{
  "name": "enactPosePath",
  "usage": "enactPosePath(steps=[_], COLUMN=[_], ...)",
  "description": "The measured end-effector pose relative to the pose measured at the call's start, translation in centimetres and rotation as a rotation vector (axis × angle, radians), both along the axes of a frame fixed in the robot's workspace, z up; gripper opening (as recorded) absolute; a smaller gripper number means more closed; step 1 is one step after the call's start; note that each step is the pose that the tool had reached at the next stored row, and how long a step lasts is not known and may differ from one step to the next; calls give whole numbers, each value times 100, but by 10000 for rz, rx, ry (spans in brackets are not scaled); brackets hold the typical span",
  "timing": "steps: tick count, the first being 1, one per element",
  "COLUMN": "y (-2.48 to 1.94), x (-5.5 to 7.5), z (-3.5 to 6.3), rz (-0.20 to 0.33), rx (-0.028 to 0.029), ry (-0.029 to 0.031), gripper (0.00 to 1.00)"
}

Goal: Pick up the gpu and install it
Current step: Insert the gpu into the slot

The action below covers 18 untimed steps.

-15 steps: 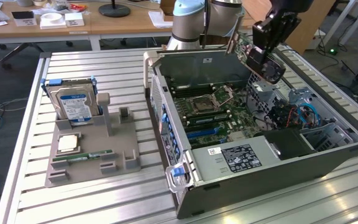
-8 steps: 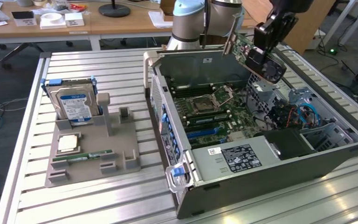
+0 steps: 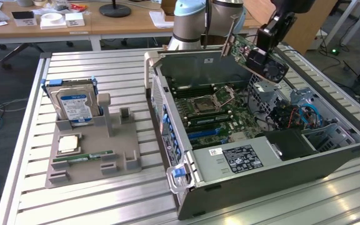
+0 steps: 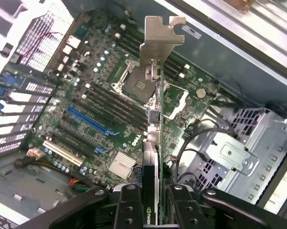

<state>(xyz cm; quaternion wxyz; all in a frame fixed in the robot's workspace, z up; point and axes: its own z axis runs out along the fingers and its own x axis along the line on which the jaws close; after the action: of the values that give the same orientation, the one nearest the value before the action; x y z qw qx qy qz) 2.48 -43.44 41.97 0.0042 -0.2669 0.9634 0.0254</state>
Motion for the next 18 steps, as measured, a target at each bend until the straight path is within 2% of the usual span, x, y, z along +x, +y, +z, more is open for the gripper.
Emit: enactPosePath(steps=[7,18], y=[1,2], x=[0,0], z=[-3,-3], rz=[971,1006], rx=[0,0], ry=[-1,0], gripper=[26,26])
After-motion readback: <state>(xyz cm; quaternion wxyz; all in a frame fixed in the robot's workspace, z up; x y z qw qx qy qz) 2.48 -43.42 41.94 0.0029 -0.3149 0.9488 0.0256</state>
